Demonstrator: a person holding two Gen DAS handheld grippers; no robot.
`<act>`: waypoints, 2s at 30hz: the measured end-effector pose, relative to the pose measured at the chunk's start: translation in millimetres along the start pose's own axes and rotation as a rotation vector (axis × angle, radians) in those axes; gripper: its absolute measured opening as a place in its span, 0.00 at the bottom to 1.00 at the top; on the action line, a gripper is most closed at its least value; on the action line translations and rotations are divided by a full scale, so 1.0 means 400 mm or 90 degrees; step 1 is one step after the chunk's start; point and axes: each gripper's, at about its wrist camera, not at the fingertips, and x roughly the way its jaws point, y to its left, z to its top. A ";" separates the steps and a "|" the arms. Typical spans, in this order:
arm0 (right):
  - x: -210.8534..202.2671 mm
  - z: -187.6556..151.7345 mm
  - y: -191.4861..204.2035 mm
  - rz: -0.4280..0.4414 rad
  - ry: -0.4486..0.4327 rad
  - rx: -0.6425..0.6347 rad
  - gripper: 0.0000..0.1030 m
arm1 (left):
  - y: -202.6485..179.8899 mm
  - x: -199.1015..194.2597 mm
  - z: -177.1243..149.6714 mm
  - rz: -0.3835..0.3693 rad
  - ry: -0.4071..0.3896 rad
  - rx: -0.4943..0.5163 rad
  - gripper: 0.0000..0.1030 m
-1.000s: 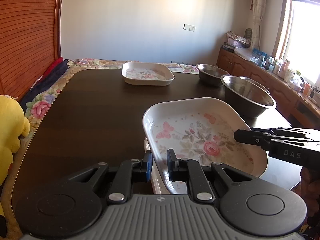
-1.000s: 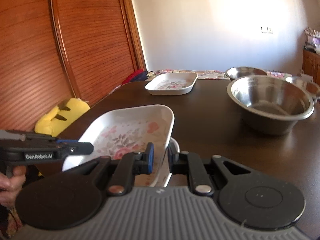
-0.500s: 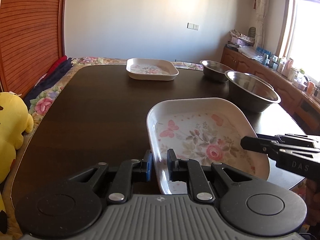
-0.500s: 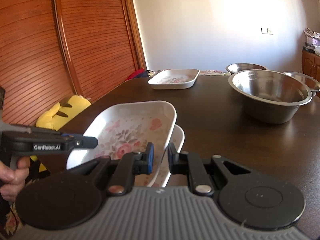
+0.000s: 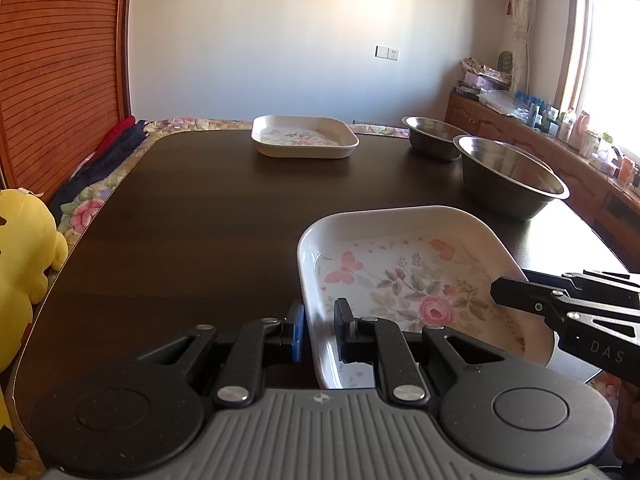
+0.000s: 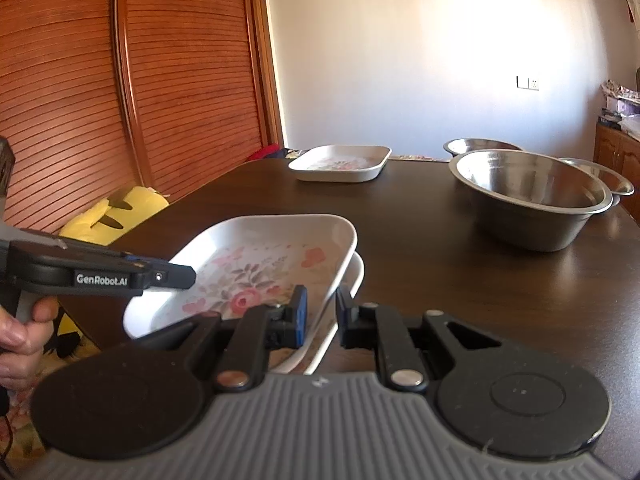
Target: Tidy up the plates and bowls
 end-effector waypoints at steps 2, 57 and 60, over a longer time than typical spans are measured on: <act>-0.001 -0.001 0.005 -0.005 -0.001 -0.008 0.18 | -0.001 -0.001 -0.003 0.003 -0.001 0.003 0.16; 0.121 0.215 -0.081 -0.009 0.004 -0.029 0.42 | 0.063 0.097 0.168 0.013 -0.032 0.031 0.45; 0.154 0.247 -0.079 -0.006 0.013 -0.042 0.42 | 0.074 0.125 0.201 0.014 -0.031 0.041 0.46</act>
